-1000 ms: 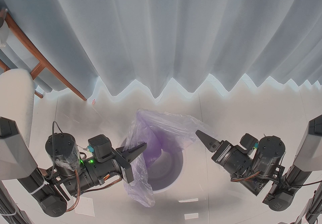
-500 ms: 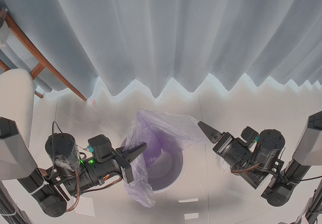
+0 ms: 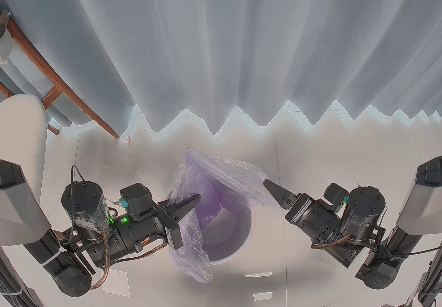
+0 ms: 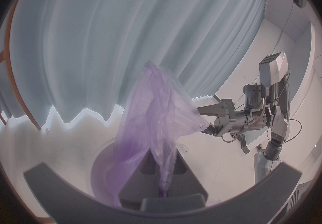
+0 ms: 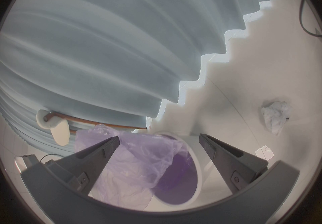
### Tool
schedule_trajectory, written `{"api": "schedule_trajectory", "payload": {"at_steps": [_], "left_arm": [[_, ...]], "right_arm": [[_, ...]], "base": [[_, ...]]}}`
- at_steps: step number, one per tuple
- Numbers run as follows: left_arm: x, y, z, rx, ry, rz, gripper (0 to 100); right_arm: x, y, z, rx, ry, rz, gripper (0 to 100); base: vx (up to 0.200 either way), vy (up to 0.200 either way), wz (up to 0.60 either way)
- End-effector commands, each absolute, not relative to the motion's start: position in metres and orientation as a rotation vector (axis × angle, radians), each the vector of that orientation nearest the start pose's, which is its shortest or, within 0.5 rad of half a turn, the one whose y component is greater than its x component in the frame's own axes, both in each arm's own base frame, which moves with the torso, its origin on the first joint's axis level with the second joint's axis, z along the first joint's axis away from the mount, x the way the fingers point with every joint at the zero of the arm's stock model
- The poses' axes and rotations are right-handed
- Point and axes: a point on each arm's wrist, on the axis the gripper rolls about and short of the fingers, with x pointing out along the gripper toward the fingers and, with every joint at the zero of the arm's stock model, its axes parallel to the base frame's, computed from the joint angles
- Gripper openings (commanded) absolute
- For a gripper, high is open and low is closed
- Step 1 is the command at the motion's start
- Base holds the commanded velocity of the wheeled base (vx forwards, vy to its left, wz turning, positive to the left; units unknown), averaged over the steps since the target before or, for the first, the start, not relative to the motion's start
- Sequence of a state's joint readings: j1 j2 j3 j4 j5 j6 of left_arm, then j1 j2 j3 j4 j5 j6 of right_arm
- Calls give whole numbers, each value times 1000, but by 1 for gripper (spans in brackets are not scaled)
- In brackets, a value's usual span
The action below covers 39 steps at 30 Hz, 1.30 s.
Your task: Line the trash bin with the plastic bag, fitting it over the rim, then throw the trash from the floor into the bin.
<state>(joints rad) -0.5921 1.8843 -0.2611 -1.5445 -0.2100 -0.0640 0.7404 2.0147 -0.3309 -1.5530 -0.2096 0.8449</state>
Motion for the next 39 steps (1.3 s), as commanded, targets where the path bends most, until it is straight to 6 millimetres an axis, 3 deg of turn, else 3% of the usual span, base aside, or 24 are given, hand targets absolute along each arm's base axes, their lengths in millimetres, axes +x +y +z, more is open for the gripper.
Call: {"api": "schedule_trajectory", "payload": {"at_steps": [1,11,17,27,28,39], "left_arm": [[214,-149,99,-45,106,-797,0],[211,-149,104,-49,86,-804,0],[210,-148,106,-51,79,-806,0],[208,-148,110,-52,64,-810,0],[208,-148,110,-52,64,-810,0],[207,-151,113,-25,33,-823,0]], "right_arm": [[205,195,76,759,339,483,100],[209,199,69,747,351,475,100],[224,196,78,767,294,460,100],[229,191,87,730,258,432,100],[229,191,87,728,258,431,0],[228,195,89,727,254,449,0]], "base": [[0,0,0],[0,0,0],[0,0,0],[0,0,0],[0,0,0],[0,0,0]]}}
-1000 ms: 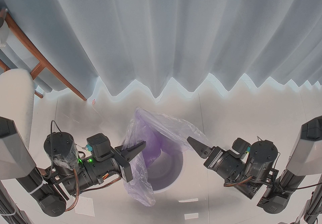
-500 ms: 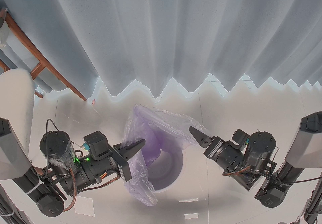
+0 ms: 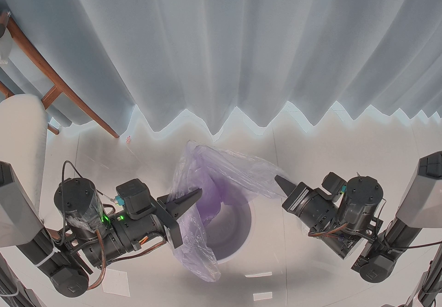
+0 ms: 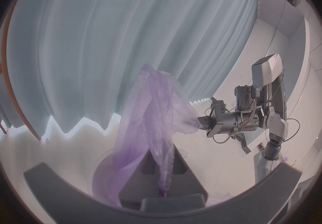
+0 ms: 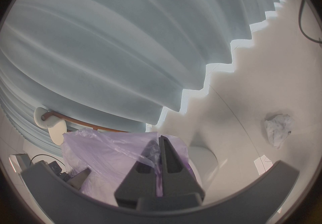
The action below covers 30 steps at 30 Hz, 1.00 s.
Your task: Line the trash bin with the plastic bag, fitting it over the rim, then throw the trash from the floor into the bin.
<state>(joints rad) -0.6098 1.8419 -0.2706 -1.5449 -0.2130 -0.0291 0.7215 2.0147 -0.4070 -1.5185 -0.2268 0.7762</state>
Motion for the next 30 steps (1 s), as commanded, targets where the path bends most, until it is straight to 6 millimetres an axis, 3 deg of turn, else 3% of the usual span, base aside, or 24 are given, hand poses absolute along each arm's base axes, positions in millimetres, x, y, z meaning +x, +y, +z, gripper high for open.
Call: {"api": "schedule_trajectory", "payload": {"at_steps": [1,7,14,19,24,30], "left_arm": [[206,-151,114,-27,30,-826,0],[196,-156,131,-23,-47,-858,0],[189,-155,140,-34,-80,-856,0],[189,-154,139,-36,-76,-856,0],[181,-141,132,-34,-28,-830,0],[173,-138,123,-15,18,-813,0]], "right_arm": [[228,194,90,727,252,453,0],[226,200,105,724,287,559,0],[222,204,128,665,488,572,0],[219,197,120,551,528,557,0],[214,196,110,572,580,543,0],[211,194,112,609,550,558,0]], "base": [[0,0,0],[0,0,0],[0,0,0],[0,0,0],[0,0,0],[0,0,0]]}}
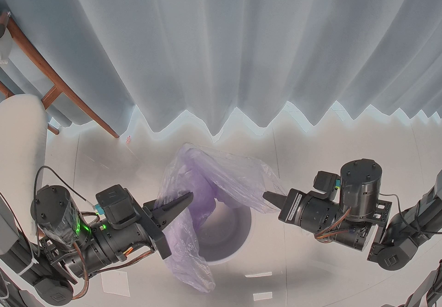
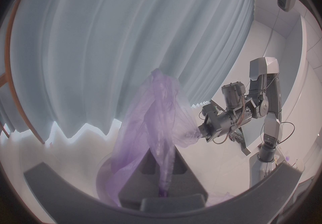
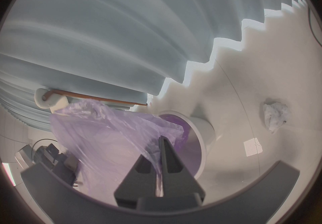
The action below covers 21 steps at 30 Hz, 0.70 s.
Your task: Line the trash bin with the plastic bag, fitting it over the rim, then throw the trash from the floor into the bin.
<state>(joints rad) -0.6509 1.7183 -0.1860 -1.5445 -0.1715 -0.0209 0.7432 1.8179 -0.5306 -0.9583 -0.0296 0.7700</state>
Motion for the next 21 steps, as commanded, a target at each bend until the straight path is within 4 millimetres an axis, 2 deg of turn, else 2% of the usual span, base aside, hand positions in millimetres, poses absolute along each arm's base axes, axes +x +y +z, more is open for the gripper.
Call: {"api": "schedule_trajectory", "payload": {"at_steps": [1,5,10,13,18,21], "left_arm": [[171,-137,120,-9,33,-820,100],[149,-138,106,8,119,-892,100],[139,-132,98,19,171,-968,100],[140,-126,105,0,139,-957,100],[162,-107,115,-18,79,-816,100],[166,-99,115,-19,80,-775,100]], "right_arm": [[210,193,111,608,545,560,0],[210,189,114,615,489,575,0],[208,186,110,570,466,585,0],[208,185,110,568,467,583,0],[211,181,111,572,459,570,0],[213,180,111,574,455,563,0]], "base": [[0,0,0],[0,0,0],[0,0,0],[0,0,0],[0,0,0],[0,0,0]]}}
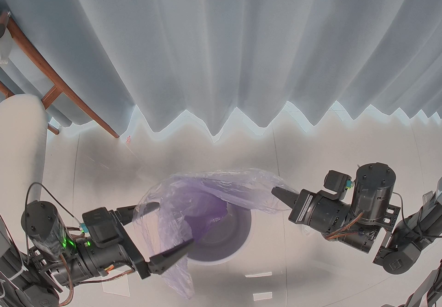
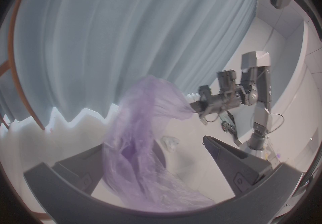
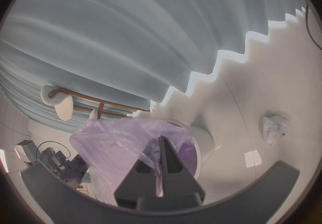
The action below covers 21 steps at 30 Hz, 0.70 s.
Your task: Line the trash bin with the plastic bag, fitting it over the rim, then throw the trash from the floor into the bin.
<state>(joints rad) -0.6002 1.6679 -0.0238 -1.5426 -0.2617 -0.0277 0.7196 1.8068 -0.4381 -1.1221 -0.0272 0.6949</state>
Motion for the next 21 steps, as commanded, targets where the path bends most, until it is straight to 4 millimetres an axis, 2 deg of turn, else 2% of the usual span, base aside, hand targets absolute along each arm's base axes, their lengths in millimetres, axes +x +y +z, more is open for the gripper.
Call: {"api": "schedule_trajectory", "payload": {"at_steps": [1,5,10,15,19,21], "left_arm": [[166,-99,114,-19,83,-773,100],[168,-98,117,-24,67,-767,100],[176,-86,124,-29,30,-695,100],[180,-76,121,-30,45,-677,100],[178,-69,117,-30,70,-685,100],[174,-59,111,-28,105,-689,100]], "right_arm": [[213,180,111,574,455,563,0],[213,179,111,575,454,562,0],[213,179,110,574,456,559,0],[213,179,112,577,450,560,0],[213,179,112,577,450,560,0],[213,179,112,575,449,561,0]], "base": [[0,0,0],[0,0,0],[0,0,0],[0,0,0],[0,0,0],[0,0,0]]}}
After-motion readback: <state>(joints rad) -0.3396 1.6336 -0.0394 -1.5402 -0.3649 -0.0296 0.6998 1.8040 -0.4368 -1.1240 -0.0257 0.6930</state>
